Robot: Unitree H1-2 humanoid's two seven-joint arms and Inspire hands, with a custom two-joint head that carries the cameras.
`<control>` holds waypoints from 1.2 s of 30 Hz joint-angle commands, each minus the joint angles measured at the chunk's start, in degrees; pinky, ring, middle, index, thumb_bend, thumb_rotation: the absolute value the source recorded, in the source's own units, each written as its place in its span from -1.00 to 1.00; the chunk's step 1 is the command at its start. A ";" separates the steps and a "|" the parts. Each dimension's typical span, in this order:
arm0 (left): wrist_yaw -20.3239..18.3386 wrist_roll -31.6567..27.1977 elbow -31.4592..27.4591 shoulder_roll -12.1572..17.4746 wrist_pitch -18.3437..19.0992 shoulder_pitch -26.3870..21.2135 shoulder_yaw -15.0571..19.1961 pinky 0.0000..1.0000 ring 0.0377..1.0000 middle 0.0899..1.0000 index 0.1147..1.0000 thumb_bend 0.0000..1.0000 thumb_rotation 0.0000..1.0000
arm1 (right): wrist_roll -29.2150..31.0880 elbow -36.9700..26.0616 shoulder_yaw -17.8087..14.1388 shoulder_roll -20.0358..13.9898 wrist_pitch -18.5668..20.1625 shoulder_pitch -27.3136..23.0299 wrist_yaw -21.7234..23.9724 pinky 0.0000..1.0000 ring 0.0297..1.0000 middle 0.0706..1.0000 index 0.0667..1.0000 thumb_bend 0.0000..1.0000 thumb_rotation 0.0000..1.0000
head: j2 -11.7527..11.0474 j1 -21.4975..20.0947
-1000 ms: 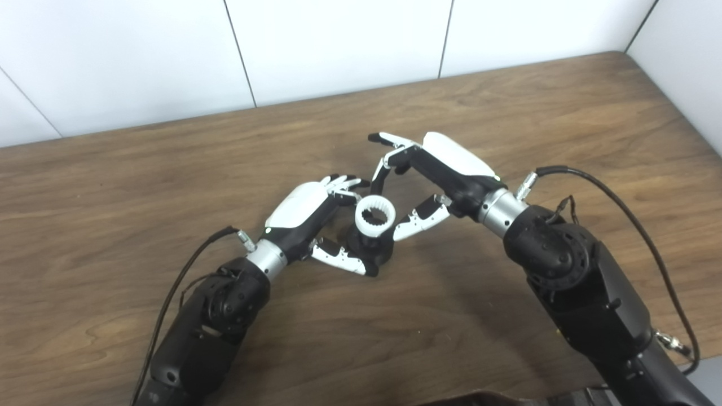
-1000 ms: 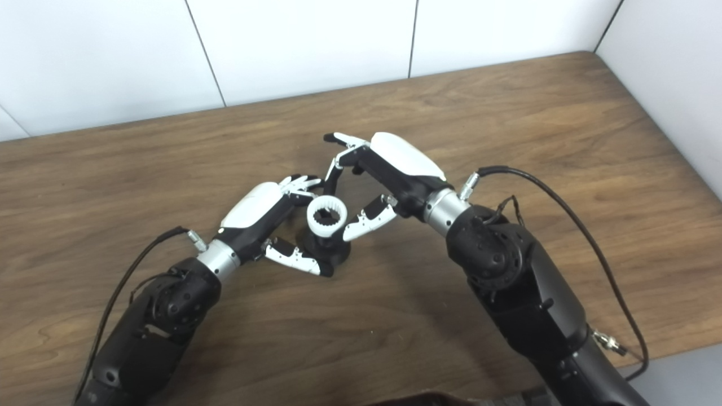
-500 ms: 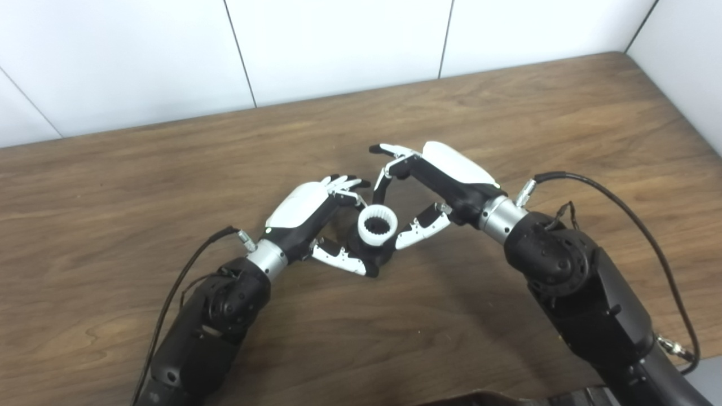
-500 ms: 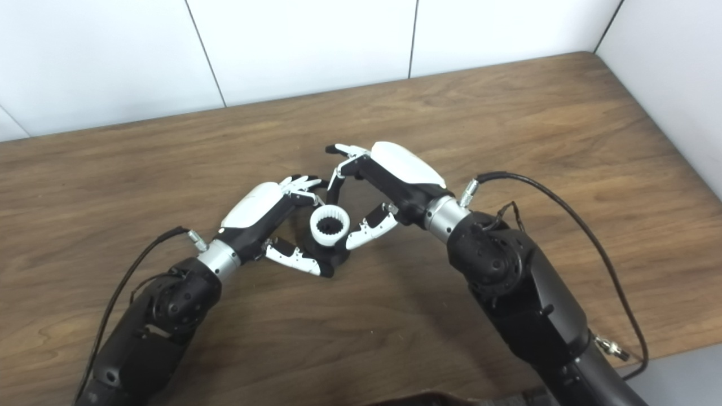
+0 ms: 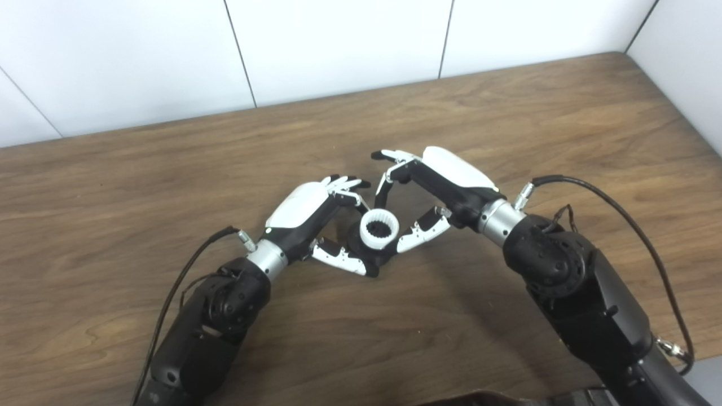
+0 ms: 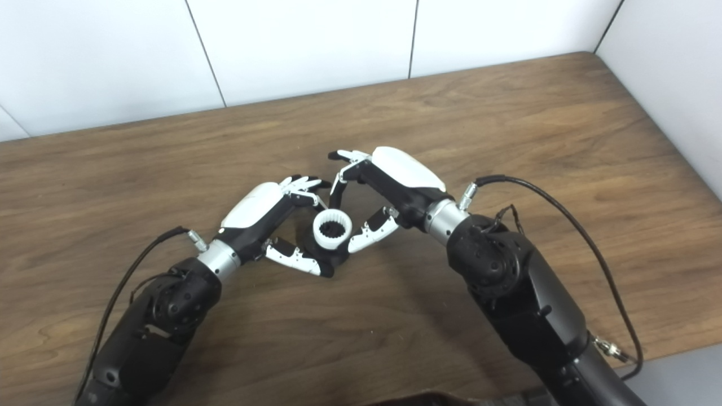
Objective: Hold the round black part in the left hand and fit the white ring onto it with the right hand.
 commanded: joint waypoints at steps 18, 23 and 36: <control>-0.17 0.52 -0.28 -0.42 -0.68 -0.01 -0.69 1.00 0.91 0.80 -0.18 0.03 -0.91 | -1.00 0.55 0.07 -0.01 -3.76 -1.08 -2.20 0.68 0.92 0.88 -0.11 0.01 -0.71 | -0.65 0.95; 0.27 0.37 0.14 -0.63 -1.03 0.13 -0.69 1.00 0.91 0.79 -0.18 0.03 -0.91 | -0.84 0.86 0.09 0.05 -4.48 -0.98 -2.68 0.65 0.92 0.87 -0.11 0.01 -0.71 | -1.10 0.89; -0.14 0.50 0.08 -1.08 -0.15 0.17 -0.93 1.00 0.93 0.80 -0.18 0.03 -0.91 | -0.86 0.98 -0.25 0.08 -5.32 -1.26 -2.63 0.62 0.91 0.87 -0.11 0.01 -0.71 | -1.58 1.54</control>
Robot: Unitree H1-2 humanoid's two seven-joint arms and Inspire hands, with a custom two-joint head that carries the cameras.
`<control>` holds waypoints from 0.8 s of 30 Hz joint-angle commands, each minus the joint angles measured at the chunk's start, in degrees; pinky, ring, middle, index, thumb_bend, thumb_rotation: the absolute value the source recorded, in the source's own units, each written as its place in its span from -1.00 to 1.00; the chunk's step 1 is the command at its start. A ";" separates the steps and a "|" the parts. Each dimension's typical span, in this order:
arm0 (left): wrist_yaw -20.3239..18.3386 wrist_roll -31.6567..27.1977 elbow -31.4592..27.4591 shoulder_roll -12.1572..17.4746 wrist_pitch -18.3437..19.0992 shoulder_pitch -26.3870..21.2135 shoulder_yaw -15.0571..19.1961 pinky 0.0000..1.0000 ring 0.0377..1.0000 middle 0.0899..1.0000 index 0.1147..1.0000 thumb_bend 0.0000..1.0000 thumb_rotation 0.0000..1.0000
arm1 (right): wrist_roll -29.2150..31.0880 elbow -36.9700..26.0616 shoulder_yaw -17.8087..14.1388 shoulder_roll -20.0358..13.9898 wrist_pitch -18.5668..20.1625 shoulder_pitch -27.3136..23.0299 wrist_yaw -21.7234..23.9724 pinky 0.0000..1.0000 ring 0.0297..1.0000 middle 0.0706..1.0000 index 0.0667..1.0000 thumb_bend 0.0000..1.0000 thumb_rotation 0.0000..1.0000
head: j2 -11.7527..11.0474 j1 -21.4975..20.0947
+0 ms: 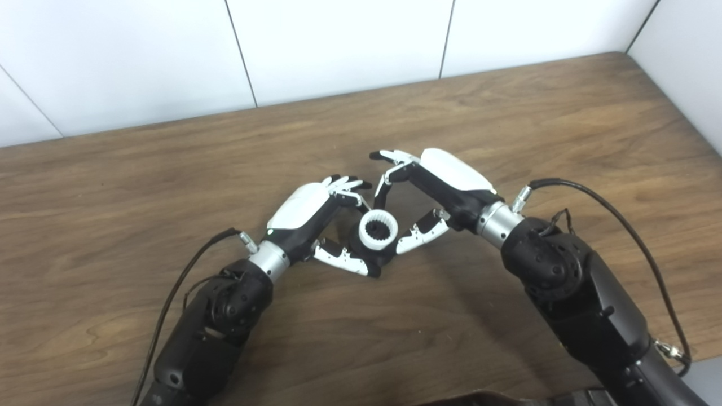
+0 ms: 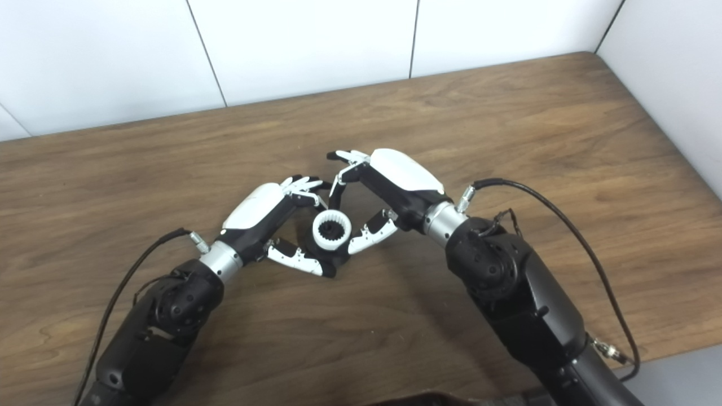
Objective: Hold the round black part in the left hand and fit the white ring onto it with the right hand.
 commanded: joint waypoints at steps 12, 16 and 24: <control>-0.66 0.51 0.15 -0.70 -0.09 -0.07 -0.87 1.00 0.93 0.81 -0.18 0.03 -0.91 | -0.95 -0.49 -0.36 0.26 -1.36 -2.27 -0.68 0.60 0.91 0.87 -0.12 0.01 -0.71 | -0.31 0.07; -0.53 0.21 0.14 -0.83 -0.18 0.11 -0.71 1.00 0.94 0.81 -0.18 0.03 -0.91 | -1.41 -0.50 -0.24 0.52 -1.22 -2.46 -0.52 0.58 0.90 0.87 -0.12 0.01 -0.72 | -0.31 0.07; -0.23 0.68 -0.09 -0.85 -0.41 0.26 -1.09 1.00 0.93 0.81 -0.18 0.03 -0.91 | -1.61 -0.60 -0.28 0.47 -1.10 -2.56 -0.07 0.65 0.91 0.87 -0.12 0.01 -0.71 | -0.54 0.20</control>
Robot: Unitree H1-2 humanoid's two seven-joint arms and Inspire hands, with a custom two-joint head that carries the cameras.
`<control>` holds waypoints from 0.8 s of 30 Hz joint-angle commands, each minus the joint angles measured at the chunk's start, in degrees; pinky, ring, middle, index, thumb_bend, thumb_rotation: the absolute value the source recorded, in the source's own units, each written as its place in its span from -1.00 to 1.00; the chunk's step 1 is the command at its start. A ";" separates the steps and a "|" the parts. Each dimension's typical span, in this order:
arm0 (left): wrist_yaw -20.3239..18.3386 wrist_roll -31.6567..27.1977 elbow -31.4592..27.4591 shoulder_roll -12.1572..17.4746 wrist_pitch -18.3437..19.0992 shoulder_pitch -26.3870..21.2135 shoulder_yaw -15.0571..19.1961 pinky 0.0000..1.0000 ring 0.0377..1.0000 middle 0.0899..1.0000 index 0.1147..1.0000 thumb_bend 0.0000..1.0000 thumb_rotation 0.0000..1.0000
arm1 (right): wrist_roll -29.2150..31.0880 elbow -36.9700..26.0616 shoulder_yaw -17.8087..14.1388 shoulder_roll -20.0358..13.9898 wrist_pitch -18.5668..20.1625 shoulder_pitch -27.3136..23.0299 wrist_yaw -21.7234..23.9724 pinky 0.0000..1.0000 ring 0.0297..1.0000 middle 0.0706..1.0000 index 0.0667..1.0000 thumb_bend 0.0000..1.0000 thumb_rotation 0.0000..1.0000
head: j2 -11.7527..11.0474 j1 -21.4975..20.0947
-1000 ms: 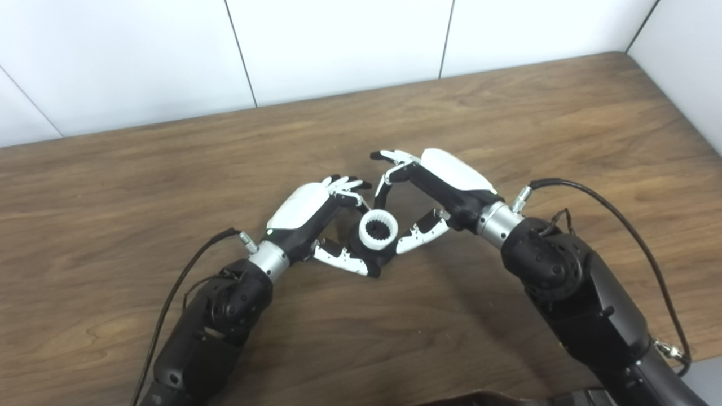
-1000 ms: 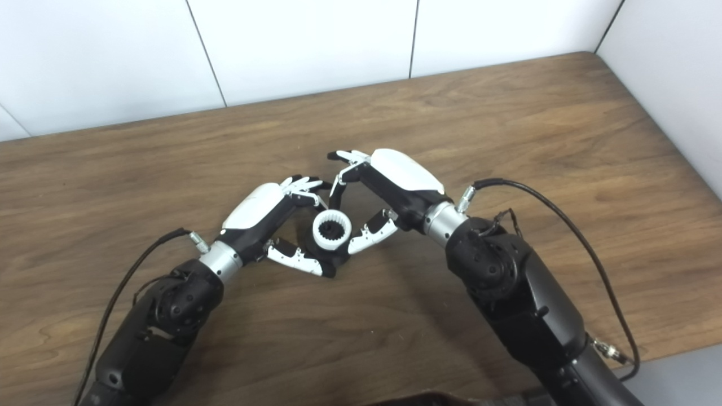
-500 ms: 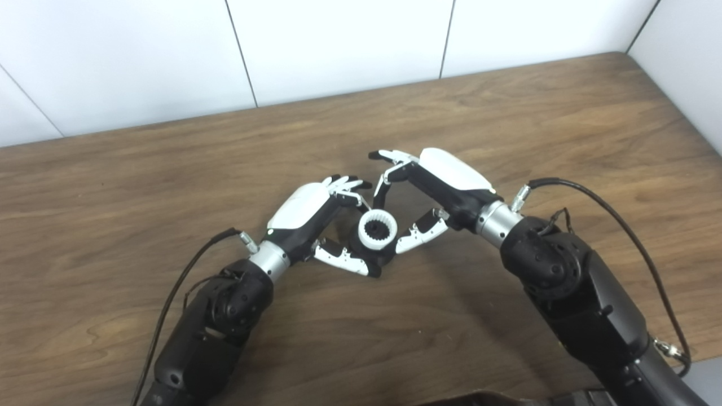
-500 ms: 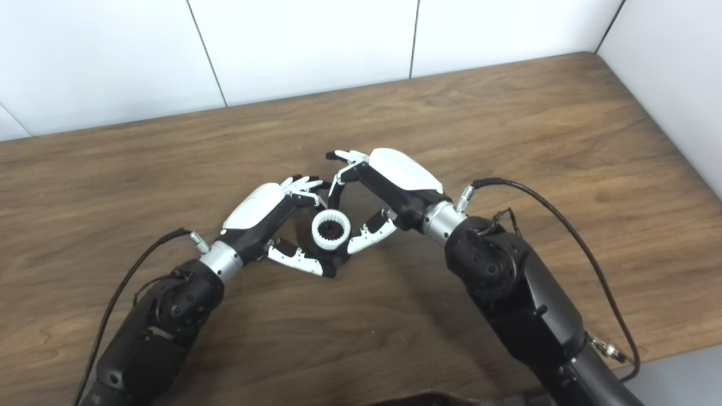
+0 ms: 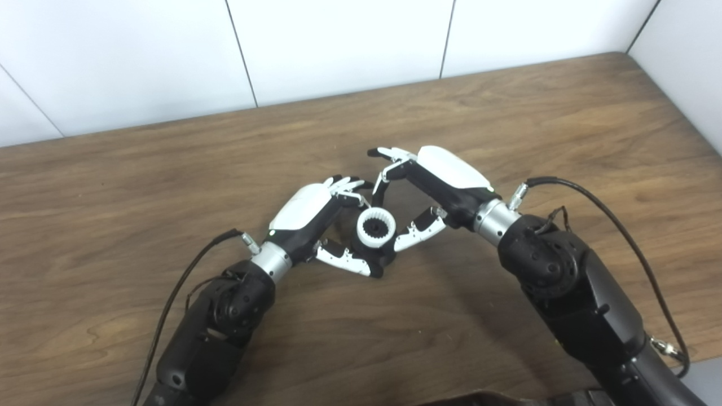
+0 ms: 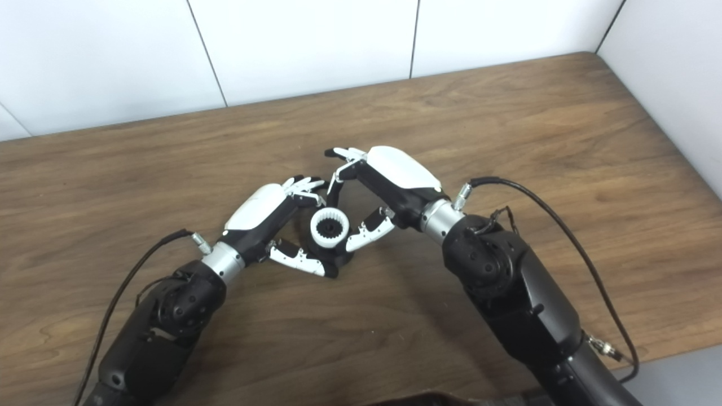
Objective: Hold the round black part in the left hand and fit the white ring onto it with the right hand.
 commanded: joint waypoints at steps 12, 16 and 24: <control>-1.03 0.62 -0.74 -0.54 0.55 0.10 -0.87 1.00 0.94 0.82 -0.18 0.03 -0.91 | -0.29 -1.11 -0.42 -0.07 -0.88 -1.95 -0.14 0.61 0.91 0.87 -0.12 0.02 -0.72 | 0.35 -0.18; -0.50 0.25 -0.38 -0.58 -0.23 0.20 -0.66 1.00 0.93 0.80 -0.18 0.03 -0.91 | -0.27 -1.10 -0.38 -0.18 -0.96 -1.89 -0.06 0.60 0.91 0.87 -0.12 0.02 -0.72 | 0.51 -0.21; -0.55 0.28 -0.65 -0.57 -0.28 0.24 -0.62 1.00 0.93 0.81 -0.18 0.03 -0.91 | -0.24 0.11 -0.60 -0.43 -1.20 -1.71 -0.25 0.62 0.91 0.86 -0.12 0.01 -0.71 | 0.51 -0.21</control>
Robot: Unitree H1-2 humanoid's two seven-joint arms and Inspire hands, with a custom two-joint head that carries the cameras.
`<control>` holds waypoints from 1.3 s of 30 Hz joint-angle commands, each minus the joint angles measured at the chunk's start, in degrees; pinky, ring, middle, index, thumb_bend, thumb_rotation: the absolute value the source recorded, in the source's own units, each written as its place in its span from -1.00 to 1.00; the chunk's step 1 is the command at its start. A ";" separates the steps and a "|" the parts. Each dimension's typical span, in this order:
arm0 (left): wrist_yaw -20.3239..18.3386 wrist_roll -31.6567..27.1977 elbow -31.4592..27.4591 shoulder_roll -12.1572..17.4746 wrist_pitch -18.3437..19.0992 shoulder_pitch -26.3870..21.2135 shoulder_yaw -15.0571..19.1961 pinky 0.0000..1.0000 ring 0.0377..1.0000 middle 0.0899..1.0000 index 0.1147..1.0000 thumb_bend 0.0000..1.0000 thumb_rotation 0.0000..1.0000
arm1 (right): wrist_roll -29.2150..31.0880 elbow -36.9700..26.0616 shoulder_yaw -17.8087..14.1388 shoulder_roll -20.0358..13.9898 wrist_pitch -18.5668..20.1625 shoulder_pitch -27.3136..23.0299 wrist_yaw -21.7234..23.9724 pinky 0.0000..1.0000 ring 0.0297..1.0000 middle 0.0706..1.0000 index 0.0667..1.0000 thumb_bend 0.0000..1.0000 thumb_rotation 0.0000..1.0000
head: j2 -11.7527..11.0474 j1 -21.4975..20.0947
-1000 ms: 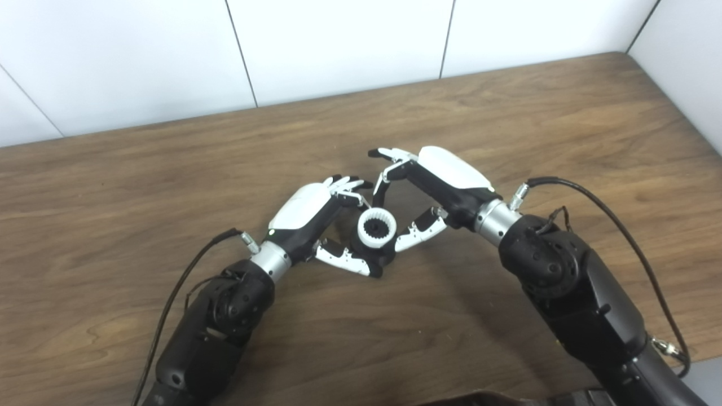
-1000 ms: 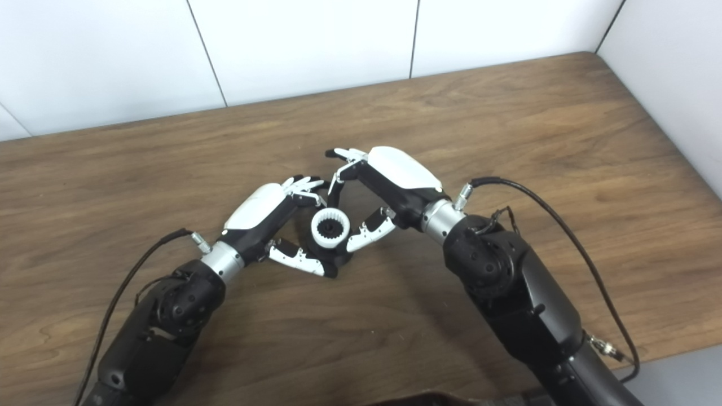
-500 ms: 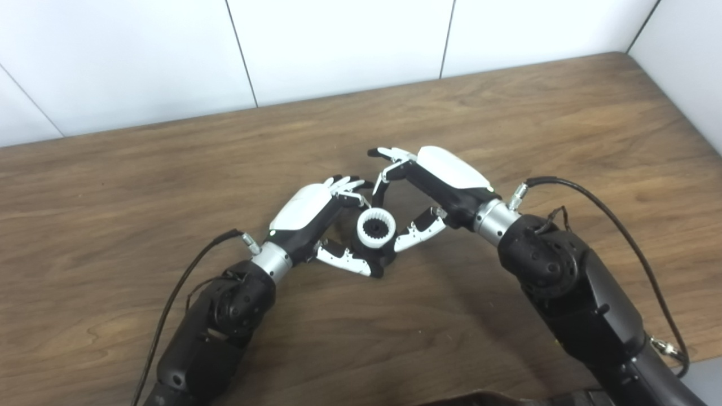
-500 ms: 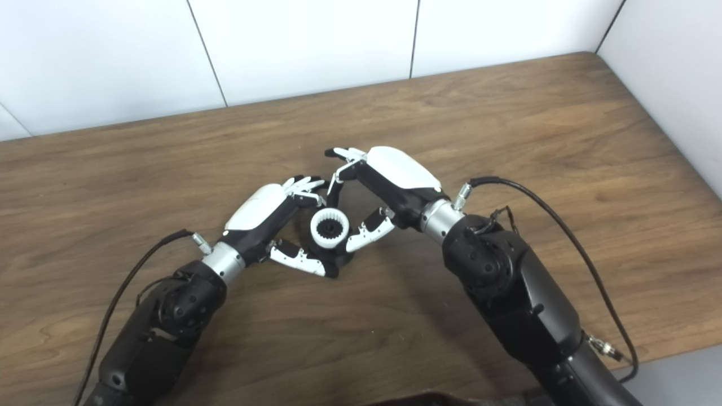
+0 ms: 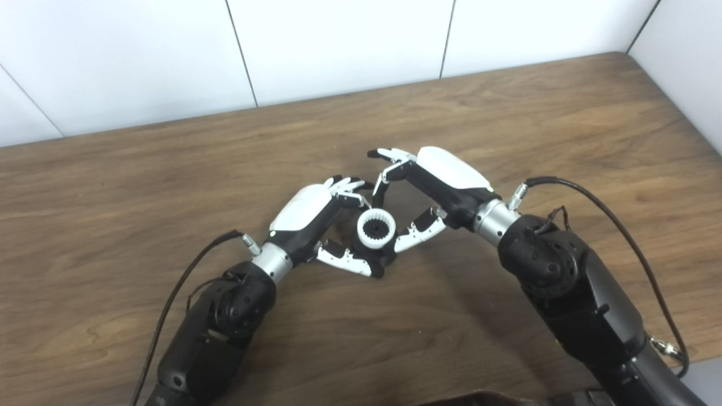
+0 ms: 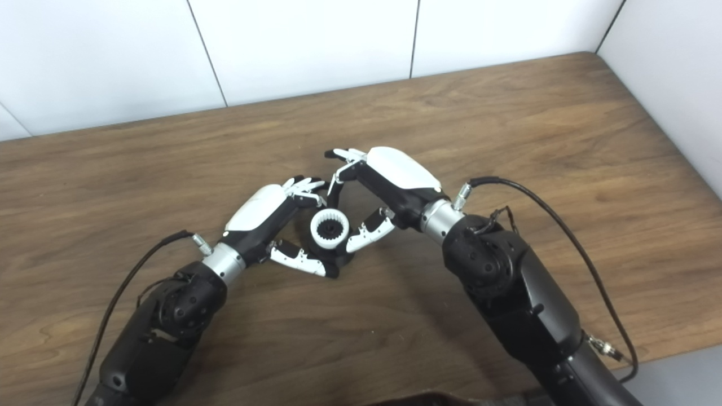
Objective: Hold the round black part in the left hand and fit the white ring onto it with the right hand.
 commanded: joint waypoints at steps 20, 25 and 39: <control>-0.52 0.12 -0.98 -0.33 -0.86 0.19 -0.56 1.00 0.92 0.80 -0.18 0.03 -0.91 | -0.11 1.62 -0.72 -1.28 -1.89 -0.99 -1.04 0.62 0.91 0.84 -0.12 0.01 -0.71 | 0.58 0.20; -0.70 0.03 -1.09 -0.48 -0.42 0.21 -0.50 1.00 0.93 0.80 -0.18 0.03 -0.91 | -0.06 0.68 -0.67 -1.30 -1.52 -1.10 -0.54 0.71 0.92 0.86 -0.12 0.01 -0.71 | 0.55 0.37; -0.89 0.75 -1.45 -0.66 0.41 0.31 -0.77 1.00 0.93 0.81 -0.18 0.03 -0.91 | -0.66 -1.70 0.13 -0.32 -0.88 -1.54 0.27 0.59 0.90 0.85 -0.12 0.01 -0.71 | 0.42 0.72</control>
